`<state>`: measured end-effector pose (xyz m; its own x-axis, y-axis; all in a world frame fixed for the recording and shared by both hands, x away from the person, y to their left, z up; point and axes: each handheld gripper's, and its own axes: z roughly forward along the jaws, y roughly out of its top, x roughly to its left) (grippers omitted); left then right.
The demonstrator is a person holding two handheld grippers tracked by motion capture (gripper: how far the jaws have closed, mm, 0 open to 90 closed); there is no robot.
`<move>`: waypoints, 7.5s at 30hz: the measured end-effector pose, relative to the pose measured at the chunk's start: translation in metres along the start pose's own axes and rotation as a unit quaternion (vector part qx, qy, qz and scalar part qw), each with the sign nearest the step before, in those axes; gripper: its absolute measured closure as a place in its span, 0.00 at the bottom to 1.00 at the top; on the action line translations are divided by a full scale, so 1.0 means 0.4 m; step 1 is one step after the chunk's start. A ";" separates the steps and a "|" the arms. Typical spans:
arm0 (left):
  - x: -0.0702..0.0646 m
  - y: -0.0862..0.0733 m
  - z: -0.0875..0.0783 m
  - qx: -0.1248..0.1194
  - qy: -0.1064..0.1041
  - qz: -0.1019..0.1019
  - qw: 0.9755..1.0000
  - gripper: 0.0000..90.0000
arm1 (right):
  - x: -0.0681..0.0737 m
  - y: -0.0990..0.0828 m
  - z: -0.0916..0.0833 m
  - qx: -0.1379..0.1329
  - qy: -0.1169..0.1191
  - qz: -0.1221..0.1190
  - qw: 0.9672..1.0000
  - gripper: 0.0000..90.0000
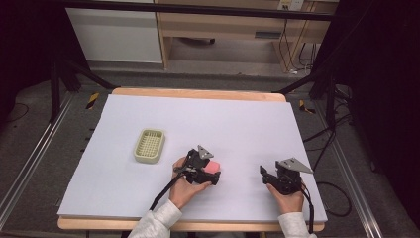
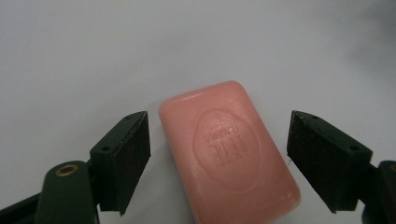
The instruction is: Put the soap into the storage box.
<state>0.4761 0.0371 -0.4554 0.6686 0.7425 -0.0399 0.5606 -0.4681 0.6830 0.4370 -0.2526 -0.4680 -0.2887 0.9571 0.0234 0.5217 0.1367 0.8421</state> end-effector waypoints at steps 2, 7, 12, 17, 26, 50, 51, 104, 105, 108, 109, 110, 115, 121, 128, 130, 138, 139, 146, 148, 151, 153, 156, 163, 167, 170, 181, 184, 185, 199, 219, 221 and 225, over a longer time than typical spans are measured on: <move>-0.002 -0.001 0.005 0.003 -0.001 -0.003 1.000 0.24 | 0.001 0.000 0.000 0.003 0.001 0.002 1.000 0.40; -0.007 -0.005 0.018 0.009 -0.005 -0.007 1.000 0.26 | 0.000 -0.001 0.003 0.004 0.000 -0.002 1.000 0.40; -0.007 -0.007 0.023 0.013 0.003 -0.011 1.000 0.29 | 0.000 -0.002 0.005 0.005 0.000 -0.002 1.000 0.40; -0.003 -0.008 0.024 0.019 -0.007 -0.020 1.000 0.30 | 0.001 -0.002 0.006 0.009 0.002 -0.003 1.000 0.41; 0.000 -0.013 0.016 0.020 -0.018 -0.021 0.999 0.39 | -0.002 -0.004 0.006 0.009 0.001 -0.003 1.000 0.42; -0.003 0.022 0.042 0.066 -0.010 0.022 0.998 0.34 | -0.006 -0.005 0.007 0.014 0.004 0.002 1.000 0.41; -0.004 0.019 0.047 0.070 -0.004 0.022 0.997 0.34 | -0.006 -0.005 0.009 0.014 0.003 0.001 1.000 0.41; 0.060 0.003 -0.063 0.048 -0.006 0.002 0.999 0.41 | -0.006 -0.009 0.012 0.017 0.007 -0.001 1.000 0.40; 0.068 0.001 -0.071 0.043 -0.004 0.000 0.999 0.41 | -0.005 -0.008 0.011 0.017 0.008 0.002 1.000 0.40; 0.080 -0.001 -0.083 0.039 -0.003 -0.005 0.999 0.41 | -0.006 -0.008 0.011 0.016 0.007 0.000 1.000 0.40; 0.084 -0.002 -0.087 0.040 -0.003 -0.005 0.999 0.41 | -0.005 -0.008 0.011 0.017 0.008 0.001 1.000 0.40; 0.084 -0.002 -0.087 0.040 -0.003 -0.005 0.999 0.41 | -0.005 -0.008 0.011 0.017 0.008 0.001 1.000 0.40; 0.102 -0.005 -0.107 0.038 0.008 -0.010 0.999 0.41 | -0.006 -0.008 0.012 0.017 0.006 0.000 1.000 0.41; 0.116 -0.007 -0.125 0.035 0.011 -0.011 0.999 0.41 | -0.005 -0.009 0.012 0.017 0.006 0.000 1.000 0.41; 0.125 -0.010 -0.139 0.032 0.014 -0.013 0.999 0.41 | -0.006 -0.009 0.012 0.017 0.005 0.000 1.000 0.41; 0.129 -0.011 -0.144 0.033 0.011 -0.012 0.999 0.41 | -0.005 -0.009 0.012 0.017 0.005 0.000 1.000 0.41; 0.146 -0.015 -0.167 0.026 0.014 -0.017 0.999 0.41 | -0.005 -0.008 0.011 0.016 0.007 0.001 1.000 0.40; 0.152 -0.018 -0.173 0.024 0.016 -0.019 0.999 0.41 | -0.005 -0.008 0.011 0.016 0.006 0.001 1.000 0.40; 0.169 -0.027 -0.191 0.020 0.021 -0.024 0.999 0.41 | -0.005 -0.008 0.011 0.017 0.007 0.001 1.000 0.40; 0.174 -0.029 -0.195 0.017 0.022 -0.028 0.999 0.41 | -0.005 -0.008 0.011 0.016 0.007 0.001 1.000 0.40; 0.188 -0.035 -0.207 0.015 0.026 -0.033 0.999 0.41 | -0.003 -0.009 0.011 0.018 0.007 -0.001 1.000 0.40; 0.195 -0.038 -0.213 0.013 0.029 -0.036 0.999 0.41 | -0.003 -0.009 0.011 0.017 0.007 -0.001 1.000 0.40; 0.206 -0.040 -0.223 0.009 0.032 -0.041 0.999 0.41 | -0.002 -0.010 0.012 0.018 0.007 -0.001 1.000 0.39; 0.232 -0.043 -0.246 0.001 0.035 -0.052 0.998 0.41 | -0.003 -0.010 0.012 0.018 0.008 -0.001 1.000 0.38; 0.248 -0.044 -0.261 -0.007 0.040 -0.062 0.997 0.41 | -0.004 -0.010 0.012 0.019 0.008 0.000 1.000 0.38; 0.261 -0.044 -0.269 -0.012 0.044 -0.069 0.997 0.41 | -0.003 -0.011 0.013 0.019 0.008 0.001 1.000 0.38; 0.310 -0.048 -0.282 -0.019 0.060 -0.092 0.994 0.41 | -0.005 -0.010 0.013 0.017 0.007 -0.001 1.000 0.38; 0.318 -0.048 -0.282 -0.019 0.062 -0.095 0.993 0.41 | -0.004 -0.010 0.013 0.017 0.007 0.000 1.000 0.38; 0.320 -0.048 -0.281 -0.020 0.063 -0.096 0.993 0.41 | -0.003 -0.009 0.012 0.018 0.010 0.004 1.000 0.38; 0.352 -0.044 -0.273 -0.017 0.077 -0.105 0.991 0.41 | -0.002 -0.008 0.015 0.017 0.008 0.000 1.000 0.38; 0.405 -0.041 -0.255 -0.018 0.090 -0.128 0.988 0.41 | 0.001 -0.007 0.017 0.020 0.008 0.001 1.000 0.38; 0.411 -0.042 -0.252 -0.013 0.092 -0.128 0.987 0.41 | 0.000 -0.007 0.017 0.019 0.008 -0.001 1.000 0.38; 0.424 -0.045 -0.239 -0.006 0.098 -0.131 0.986 0.41 | 0.000 -0.007 0.019 0.020 0.007 -0.001 1.000 0.38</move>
<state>0.5326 0.2171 -0.4048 0.3931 0.9164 -0.0754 0.6951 -0.2425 0.6768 0.4416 -0.2510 -0.4746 -0.3008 0.9533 0.0284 0.5528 0.1500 0.8197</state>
